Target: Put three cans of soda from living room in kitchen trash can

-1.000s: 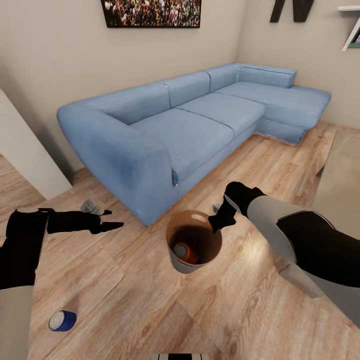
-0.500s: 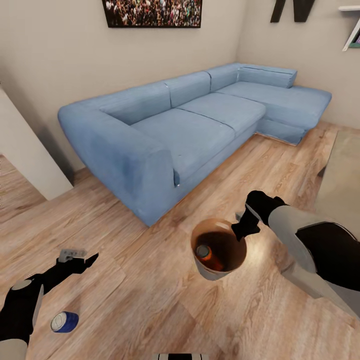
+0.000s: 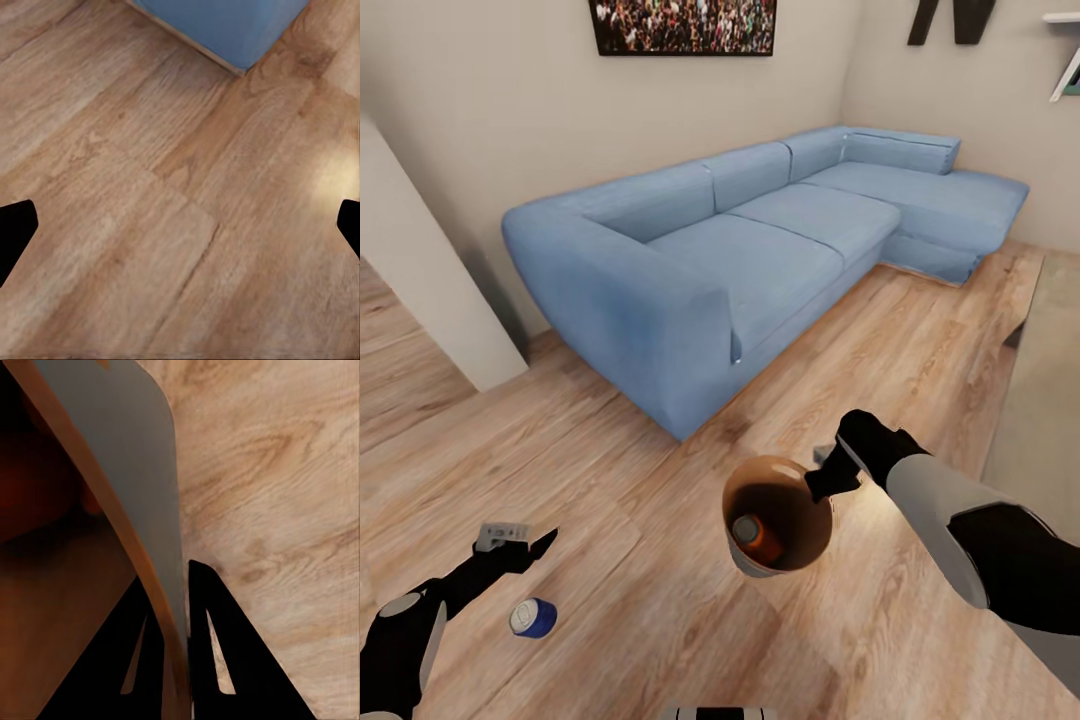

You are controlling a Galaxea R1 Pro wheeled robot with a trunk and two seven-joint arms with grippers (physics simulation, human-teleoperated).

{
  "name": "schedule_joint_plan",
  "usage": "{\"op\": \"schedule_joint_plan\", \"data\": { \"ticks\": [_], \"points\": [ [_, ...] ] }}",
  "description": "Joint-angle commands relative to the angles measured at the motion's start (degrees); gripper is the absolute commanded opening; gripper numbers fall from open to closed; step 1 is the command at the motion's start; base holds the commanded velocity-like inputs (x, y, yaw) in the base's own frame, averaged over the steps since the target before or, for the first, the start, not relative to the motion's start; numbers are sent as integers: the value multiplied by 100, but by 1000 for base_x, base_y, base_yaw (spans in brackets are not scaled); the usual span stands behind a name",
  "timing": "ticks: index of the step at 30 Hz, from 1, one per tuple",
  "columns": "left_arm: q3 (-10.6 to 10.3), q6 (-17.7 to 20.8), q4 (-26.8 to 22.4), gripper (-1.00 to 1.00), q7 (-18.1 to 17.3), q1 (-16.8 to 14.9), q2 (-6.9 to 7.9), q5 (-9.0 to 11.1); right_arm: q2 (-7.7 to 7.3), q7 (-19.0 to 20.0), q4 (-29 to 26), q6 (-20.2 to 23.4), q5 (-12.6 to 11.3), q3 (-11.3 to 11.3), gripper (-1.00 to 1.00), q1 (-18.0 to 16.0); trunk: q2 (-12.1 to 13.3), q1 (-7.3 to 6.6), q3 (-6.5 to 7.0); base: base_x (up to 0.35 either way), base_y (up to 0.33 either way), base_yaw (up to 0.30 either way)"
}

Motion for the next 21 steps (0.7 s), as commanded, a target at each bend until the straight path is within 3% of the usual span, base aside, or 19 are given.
{"op": "schedule_joint_plan", "data": {
  "ticks": [1, 7, 15, 21],
  "points": [
    [0, -2, 0, 100, 3, 2, 0, 0, 0, 35, -8, 57, -233, -75, -100, 2, 0, -1, 1, -217, 183, 0],
    [0, -1, 5, 100, 17, 7, 0, 2, 15, 35, -33, 57, -238, -65, -100, 20, 0, -1, 1, -55, 87, 0],
    [0, 43, -10, 100, 23, 7, -1, -6, 50, 35, -38, 57, -235, -52, -100, 27, 0, -1, 1, 224, 129, 0],
    [0, 74, -16, 100, 21, 11, -5, 0, 81, 34, -37, 57, -231, -59, -100, 27, 0, -1, 1, 70, 79, 0]
  ]
}}
